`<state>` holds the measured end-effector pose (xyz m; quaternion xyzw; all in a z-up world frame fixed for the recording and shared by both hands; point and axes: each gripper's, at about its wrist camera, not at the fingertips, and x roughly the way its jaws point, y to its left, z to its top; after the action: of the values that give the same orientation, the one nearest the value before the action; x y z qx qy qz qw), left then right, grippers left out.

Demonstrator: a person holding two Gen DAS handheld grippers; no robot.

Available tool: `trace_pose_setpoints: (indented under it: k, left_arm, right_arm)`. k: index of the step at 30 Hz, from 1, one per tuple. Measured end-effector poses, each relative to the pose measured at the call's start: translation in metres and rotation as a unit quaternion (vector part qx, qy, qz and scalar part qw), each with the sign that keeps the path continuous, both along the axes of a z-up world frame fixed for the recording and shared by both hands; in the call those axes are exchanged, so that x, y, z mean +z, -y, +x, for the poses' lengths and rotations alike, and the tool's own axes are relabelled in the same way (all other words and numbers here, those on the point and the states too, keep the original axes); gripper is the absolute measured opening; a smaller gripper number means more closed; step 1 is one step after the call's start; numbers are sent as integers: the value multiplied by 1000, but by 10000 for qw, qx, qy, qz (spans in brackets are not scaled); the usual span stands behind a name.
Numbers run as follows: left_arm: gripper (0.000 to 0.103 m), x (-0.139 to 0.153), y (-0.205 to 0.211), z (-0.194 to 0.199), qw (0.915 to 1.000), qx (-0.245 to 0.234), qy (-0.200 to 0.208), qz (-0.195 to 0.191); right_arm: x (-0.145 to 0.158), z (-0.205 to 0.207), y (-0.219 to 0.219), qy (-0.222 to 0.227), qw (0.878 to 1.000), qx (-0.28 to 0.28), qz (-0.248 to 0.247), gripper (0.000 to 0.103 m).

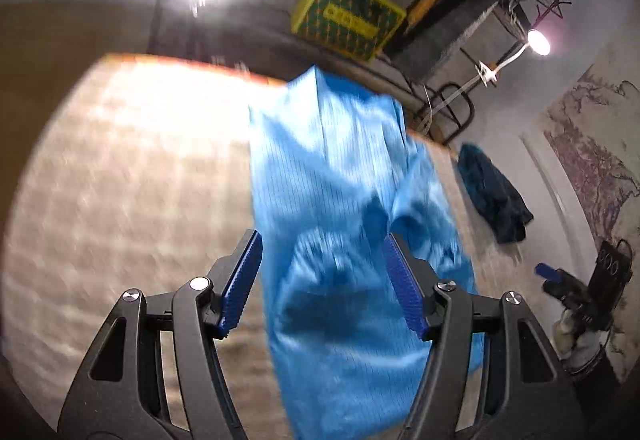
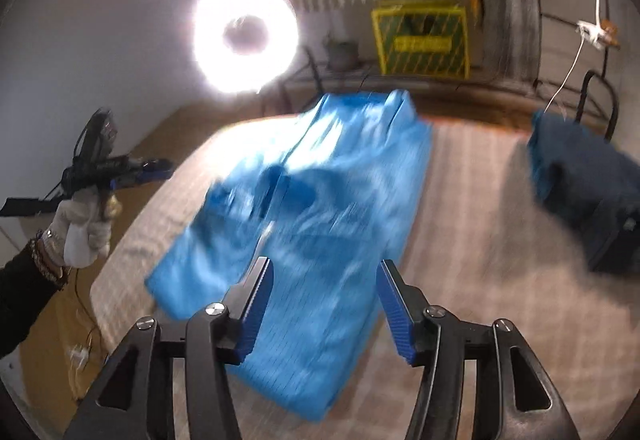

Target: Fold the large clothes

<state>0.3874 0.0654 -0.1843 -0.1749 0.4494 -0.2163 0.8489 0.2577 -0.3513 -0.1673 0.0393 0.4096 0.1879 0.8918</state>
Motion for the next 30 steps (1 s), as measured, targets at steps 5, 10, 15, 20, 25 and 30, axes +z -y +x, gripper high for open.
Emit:
trace_pose_setpoints:
  k: [5, 10, 15, 20, 25, 30]
  left_arm:
    - [65, 21, -12, 47, 9997, 87, 111, -193]
    - [65, -4, -17, 95, 9976, 290, -258, -579]
    - [65, -44, -11, 141, 9945, 303, -693, -723]
    - [65, -91, -4, 187, 9905, 316, -1107, -751]
    - [65, -121, 4, 224, 9863, 237, -1357, -907]
    - [65, -136, 15, 251, 9858, 60, -1372, -968]
  right_arm:
    - [24, 54, 24, -11, 10000, -88, -35, 61]
    - [4, 110, 41, -267, 9991, -319, -1, 61]
    - [-30, 165, 50, -585, 9972, -400, 246, 63]
    - [-75, 224, 58, -921, 9931, -472, 558, 66]
    - [-112, 266, 69, -1166, 9851, -618, 1105, 66]
    - [-135, 299, 68, -1204, 9789, -561, 1553, 67]
